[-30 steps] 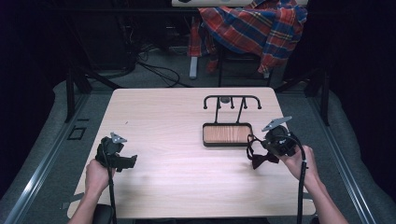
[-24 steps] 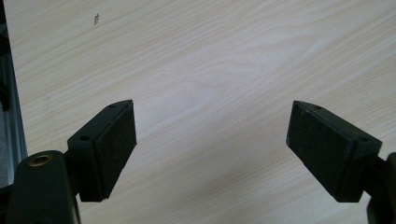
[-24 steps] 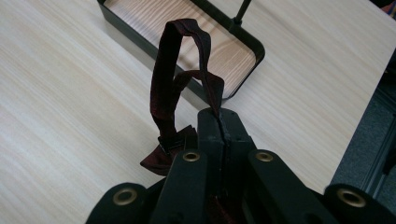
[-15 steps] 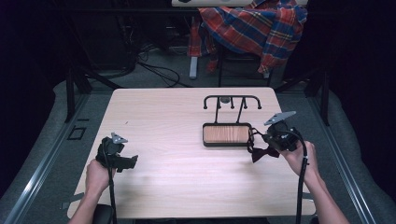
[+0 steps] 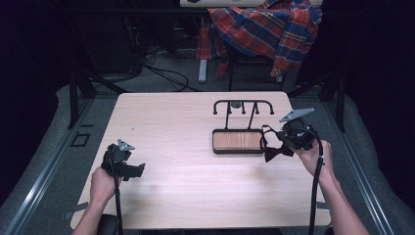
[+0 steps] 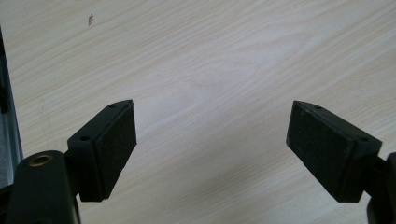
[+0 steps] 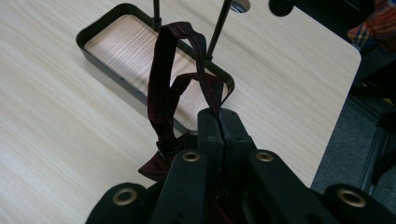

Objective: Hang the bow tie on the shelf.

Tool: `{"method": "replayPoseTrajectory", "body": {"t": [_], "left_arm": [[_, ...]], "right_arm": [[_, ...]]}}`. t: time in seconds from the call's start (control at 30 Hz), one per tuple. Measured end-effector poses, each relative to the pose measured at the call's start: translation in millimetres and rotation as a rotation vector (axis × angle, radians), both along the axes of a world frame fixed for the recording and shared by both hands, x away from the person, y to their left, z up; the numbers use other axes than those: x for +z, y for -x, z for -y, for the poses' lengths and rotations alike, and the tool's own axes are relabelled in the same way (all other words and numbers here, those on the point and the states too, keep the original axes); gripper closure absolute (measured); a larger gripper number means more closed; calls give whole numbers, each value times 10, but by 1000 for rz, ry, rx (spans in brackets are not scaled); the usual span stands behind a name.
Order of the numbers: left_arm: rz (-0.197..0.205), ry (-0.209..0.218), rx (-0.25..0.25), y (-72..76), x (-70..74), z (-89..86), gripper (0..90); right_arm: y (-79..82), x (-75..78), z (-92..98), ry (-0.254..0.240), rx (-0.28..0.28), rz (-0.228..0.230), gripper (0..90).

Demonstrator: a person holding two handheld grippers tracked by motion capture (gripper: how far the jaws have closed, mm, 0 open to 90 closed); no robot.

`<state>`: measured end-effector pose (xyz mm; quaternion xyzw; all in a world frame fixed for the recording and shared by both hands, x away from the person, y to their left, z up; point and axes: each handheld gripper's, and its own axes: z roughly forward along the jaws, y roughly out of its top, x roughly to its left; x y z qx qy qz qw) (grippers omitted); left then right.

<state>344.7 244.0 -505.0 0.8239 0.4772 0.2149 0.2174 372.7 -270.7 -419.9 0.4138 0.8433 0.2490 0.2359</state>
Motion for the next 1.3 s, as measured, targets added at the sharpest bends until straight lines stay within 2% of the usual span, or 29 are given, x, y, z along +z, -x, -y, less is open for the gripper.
{"method": "replayPoseTrajectory", "body": {"t": [0.6, 0.77, 1.0, 1.3], "left_arm": [[-4, 1, -2, -6, -7, 3, 160], [-6, 1, -2, -8, -9, -3, 160], [-8, 2, -4, -8, -7, -3, 160], [-13, 4, -4, -11, -10, -12, 160]], "right_arm": [[-169, 158, 47, -49, -35, 48, 892], [-218, 187, 41, -28, -41, 57, 891], [-257, 250, 26, -52, -41, 87, 891], [-354, 294, 20, -45, -65, 104, 890]]}}
